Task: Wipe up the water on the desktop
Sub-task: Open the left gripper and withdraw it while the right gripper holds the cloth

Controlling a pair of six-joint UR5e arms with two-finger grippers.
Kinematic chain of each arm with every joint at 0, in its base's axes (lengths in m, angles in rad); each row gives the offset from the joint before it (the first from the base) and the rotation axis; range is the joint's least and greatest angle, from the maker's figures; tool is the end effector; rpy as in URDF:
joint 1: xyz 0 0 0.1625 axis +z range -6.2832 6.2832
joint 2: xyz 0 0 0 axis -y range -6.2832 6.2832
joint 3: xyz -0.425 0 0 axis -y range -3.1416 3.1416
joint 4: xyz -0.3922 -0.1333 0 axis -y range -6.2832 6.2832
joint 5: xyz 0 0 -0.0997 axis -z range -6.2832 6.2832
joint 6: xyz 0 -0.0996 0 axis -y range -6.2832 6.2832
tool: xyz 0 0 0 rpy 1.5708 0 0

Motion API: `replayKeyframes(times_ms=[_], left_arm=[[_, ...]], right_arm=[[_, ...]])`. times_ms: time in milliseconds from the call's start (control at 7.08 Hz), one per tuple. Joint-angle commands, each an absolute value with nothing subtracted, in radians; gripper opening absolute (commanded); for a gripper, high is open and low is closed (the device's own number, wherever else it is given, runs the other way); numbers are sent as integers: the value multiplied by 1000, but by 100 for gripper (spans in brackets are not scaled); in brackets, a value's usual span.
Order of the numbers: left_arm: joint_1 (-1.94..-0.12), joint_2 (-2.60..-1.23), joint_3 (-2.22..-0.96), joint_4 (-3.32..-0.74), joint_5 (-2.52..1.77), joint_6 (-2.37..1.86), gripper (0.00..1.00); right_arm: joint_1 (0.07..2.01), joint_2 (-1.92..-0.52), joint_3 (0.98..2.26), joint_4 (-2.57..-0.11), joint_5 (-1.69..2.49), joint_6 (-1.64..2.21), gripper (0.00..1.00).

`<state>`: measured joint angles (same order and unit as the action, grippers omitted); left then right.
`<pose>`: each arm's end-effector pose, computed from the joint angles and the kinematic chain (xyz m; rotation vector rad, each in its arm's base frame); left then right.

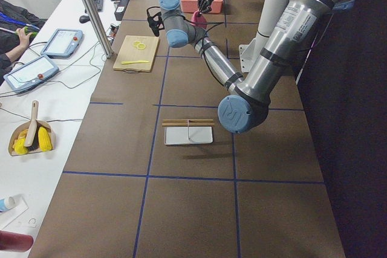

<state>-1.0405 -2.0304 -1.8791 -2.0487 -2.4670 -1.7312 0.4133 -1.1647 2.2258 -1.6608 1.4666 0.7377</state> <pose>0.2361 -0.5124 0.1963 -0.2065 1.3688 -0.4486 -0.3977 -0.3313 0.1842 0.6474 -0.7356 -0.3353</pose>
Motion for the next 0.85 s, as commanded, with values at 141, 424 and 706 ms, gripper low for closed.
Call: replayKeyframes(times_ms=[141,424,706], left_arm=[[-1171,-1921,-2004,-1851,-2470,-1446,100],[-1235,-1907,-2060,-1614,-2342,-1079,100],[-1258,-1857,-2133,-1357,-2239,-753,100]], right_arm=[[567,-1115,2260,-1943,1799,831,0],[568,-1114,2255,-1950,1813,870,0],[593,-1115,2241,-2011,1973,891,0]])
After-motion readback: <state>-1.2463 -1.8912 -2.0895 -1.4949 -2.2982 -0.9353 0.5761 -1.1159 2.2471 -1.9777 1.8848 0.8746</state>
